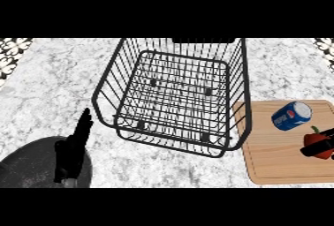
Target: Pick the bell pepper from the cutting board and place it in the tiered basket
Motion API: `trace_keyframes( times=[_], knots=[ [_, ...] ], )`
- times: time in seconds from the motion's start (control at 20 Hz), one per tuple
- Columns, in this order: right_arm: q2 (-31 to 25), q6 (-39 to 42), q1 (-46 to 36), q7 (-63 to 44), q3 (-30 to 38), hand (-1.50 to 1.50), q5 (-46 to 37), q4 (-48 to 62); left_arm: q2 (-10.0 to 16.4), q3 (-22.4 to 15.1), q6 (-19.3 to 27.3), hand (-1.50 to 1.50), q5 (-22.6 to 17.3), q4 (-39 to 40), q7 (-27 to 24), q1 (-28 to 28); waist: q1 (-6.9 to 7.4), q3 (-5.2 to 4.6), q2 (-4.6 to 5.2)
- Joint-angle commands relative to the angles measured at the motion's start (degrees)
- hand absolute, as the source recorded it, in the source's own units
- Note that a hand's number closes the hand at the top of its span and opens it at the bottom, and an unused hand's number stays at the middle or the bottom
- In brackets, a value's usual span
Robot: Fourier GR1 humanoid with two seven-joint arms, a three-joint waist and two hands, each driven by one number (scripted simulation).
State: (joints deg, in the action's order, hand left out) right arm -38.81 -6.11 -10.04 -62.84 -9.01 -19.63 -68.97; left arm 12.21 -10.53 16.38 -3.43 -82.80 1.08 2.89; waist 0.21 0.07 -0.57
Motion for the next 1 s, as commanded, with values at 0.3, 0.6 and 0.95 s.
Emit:
trace_keyframes(
  times=[0.3, 0.6, 0.95],
  knots=[
    [2.9, -1.92, -1.45, -1.06, -4.75, 1.5, -10.83, -7.01, -1.7, -0.29, 0.16, 0.0, 1.06, 1.36, 0.62, 3.03, -0.29, -0.13, 0.36],
    [6.45, 6.59, -2.09, 22.95, -23.22, 1.5, -12.37, -22.91, -0.97, 0.03, -0.15, 0.0, 1.04, 1.26, 1.52, 1.57, 0.85, -0.19, -0.36],
    [3.62, 2.1, 6.0, 16.54, -17.04, 1.5, -8.05, -53.55, -0.69, 2.12, 1.26, 0.0, 0.87, 0.99, 0.85, 4.22, -3.48, -0.16, -0.54]
  ],
)
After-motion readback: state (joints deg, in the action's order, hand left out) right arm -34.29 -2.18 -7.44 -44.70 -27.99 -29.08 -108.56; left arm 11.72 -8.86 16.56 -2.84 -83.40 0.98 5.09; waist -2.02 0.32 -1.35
